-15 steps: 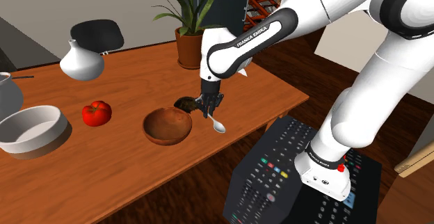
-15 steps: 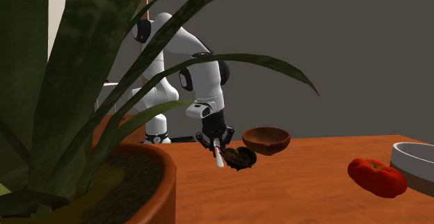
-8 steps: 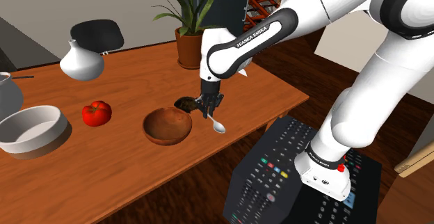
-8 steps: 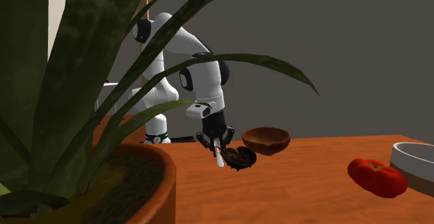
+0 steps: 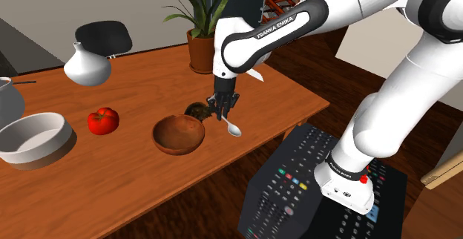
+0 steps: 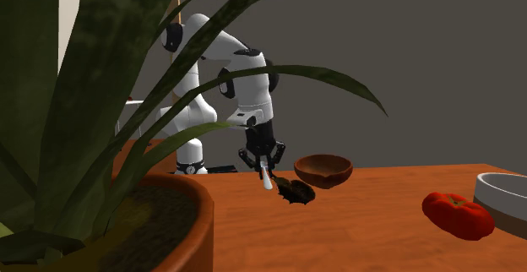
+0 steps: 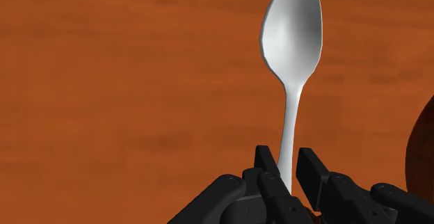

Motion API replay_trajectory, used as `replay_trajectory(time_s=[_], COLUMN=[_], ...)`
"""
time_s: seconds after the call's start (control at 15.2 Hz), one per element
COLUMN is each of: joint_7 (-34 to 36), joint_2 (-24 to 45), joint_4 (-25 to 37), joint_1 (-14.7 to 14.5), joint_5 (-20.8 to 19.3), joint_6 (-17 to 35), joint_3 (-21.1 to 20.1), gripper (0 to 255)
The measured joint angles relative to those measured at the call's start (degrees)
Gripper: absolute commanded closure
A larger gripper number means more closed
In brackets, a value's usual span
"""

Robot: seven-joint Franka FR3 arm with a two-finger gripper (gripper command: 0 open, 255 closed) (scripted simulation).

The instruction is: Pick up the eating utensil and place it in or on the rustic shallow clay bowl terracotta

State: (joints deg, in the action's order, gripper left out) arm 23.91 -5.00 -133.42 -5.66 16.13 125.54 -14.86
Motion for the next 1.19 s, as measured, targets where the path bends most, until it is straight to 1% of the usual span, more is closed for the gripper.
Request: replay_trajectory(time_s=[0.53, 1.19], joint_7=[0.89, 2.02], joint_2=[-3.22, -5.69], joint_4=[3.17, 8.54], joint_1=[0.22, 0.53], joint_5=[-0.26, -0.76], joint_6=[-6.32, -14.08], joint_3=[0.41, 0.98], gripper=[255, 255])
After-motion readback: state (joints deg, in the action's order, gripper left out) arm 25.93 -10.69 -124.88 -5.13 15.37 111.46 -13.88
